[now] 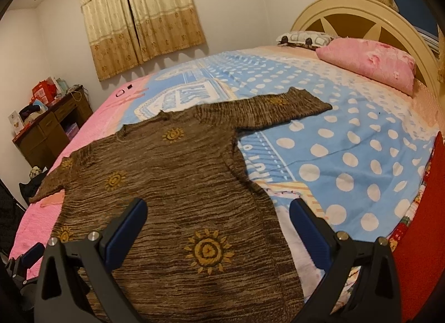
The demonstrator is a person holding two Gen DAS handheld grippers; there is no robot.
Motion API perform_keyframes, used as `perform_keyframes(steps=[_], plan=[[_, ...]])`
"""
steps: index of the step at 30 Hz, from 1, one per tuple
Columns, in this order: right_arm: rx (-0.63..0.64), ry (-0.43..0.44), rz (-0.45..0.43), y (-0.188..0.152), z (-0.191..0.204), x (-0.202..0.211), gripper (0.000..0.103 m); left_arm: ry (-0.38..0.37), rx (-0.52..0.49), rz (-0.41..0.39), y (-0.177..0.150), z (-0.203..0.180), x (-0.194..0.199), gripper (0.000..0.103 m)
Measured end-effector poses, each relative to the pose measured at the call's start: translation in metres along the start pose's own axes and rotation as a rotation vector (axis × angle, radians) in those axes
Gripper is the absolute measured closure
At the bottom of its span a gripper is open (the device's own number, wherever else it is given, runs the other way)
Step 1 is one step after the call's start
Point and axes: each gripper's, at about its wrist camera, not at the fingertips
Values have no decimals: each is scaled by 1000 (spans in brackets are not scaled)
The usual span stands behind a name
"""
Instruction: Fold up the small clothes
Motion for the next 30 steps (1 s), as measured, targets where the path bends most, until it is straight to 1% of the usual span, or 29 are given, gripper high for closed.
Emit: perform_keyframes(steps=[3, 4, 6, 7, 9, 11, 12, 13, 14, 15, 17, 18, 19, 20, 22, 23, 25, 27, 28, 29, 30], plan=[[-21, -23, 30, 4, -9, -11, 0, -35, 8, -2, 4, 3, -7, 1], [-39, -19, 23, 6, -13, -13, 0, -41, 6, -10, 8, 7, -9, 1], [-69, -38, 17, 15, -26, -19, 0, -44, -3, -22, 18, 10, -10, 1], [-77, -68, 57, 19, -31, -20, 0, -46, -8, -36, 27, 14, -11, 1], [-101, -78, 40, 40, -45, -28, 0, -54, -14, -63, 40, 20, -10, 1], [-139, -70, -8, 65, -61, -40, 0, -39, -24, -98, 57, 24, -10, 1], [-128, -73, -47, 79, -67, -43, 0, -29, -30, -107, 64, 25, -11, 1], [-114, -90, -83, 92, -74, -46, 2, -23, -32, -113, 71, 25, -13, 1], [-130, -119, -99, 113, -87, -55, 8, -24, -31, -116, 76, 26, -16, 1], [-140, -150, -102, 126, -96, -63, 10, -27, -26, -117, 80, 26, -18, 1], [-186, -197, -88, 157, -120, -89, 16, -41, -12, -109, 86, 26, -27, 1], [-196, -219, -81, 166, -127, -99, 18, -49, -10, -103, 88, 26, -30, 1], [-200, -246, -60, 176, -135, -113, 22, -66, -6, -87, 89, 25, -37, 1], [-202, -256, -33, 184, -142, -125, 27, -73, -8, -75, 90, 24, -43, 1], [-210, -259, 14, 190, -148, -150, 32, -73, -21, -53, 90, 20, -53, 1], [-203, -283, 24, 194, -151, -163, 35, -69, -31, -44, 89, 18, -57, 1], [-205, -318, 23, 197, -156, -175, 35, -59, -44, -28, 89, 17, -64, 1], [-244, -300, 53, 197, -165, -191, 35, -56, -41, -14, 89, 17, -71, 1], [-246, -303, 50, 196, -166, -195, 34, -58, -35, -6, 90, 18, -75, 1], [-222, -305, 28, 196, -162, -194, 34, -62, -28, 2, 90, 19, -79, 1], [-203, -305, 35, 194, -158, -199, 34, -65, -22, 7, 91, 21, -81, 1]])
Point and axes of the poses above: each gripper's, at about its wrist camera, not at the fingertips, and x roughly against the way its jaws point, z to its left, y to its top, and after that the axes turned 14 degrees about -x, right-handed
